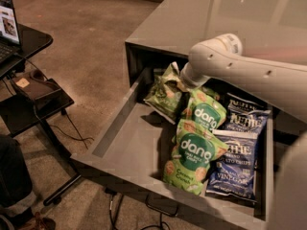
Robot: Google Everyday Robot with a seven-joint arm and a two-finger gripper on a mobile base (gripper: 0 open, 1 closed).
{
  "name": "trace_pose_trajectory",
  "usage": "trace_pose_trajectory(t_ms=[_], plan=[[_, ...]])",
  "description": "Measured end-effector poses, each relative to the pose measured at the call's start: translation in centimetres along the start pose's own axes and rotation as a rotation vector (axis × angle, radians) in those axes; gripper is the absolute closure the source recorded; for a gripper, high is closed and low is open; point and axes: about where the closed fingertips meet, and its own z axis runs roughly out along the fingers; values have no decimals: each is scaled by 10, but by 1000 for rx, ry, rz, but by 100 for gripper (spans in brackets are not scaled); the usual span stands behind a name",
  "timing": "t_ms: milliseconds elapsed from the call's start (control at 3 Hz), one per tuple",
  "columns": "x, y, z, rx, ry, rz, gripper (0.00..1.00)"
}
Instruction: Pick green jalapeno chip bag from top drawer and place on counter
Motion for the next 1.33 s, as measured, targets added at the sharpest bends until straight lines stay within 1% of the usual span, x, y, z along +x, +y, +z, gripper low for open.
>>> trace_pose_trajectory(t_ms=[333, 1000, 1333], plan=[[-6, 2, -52, 62, -93, -47, 100], [-27, 6, -130, 100, -266, -141, 100], [-31, 6, -165, 125, -334, -166, 100]])
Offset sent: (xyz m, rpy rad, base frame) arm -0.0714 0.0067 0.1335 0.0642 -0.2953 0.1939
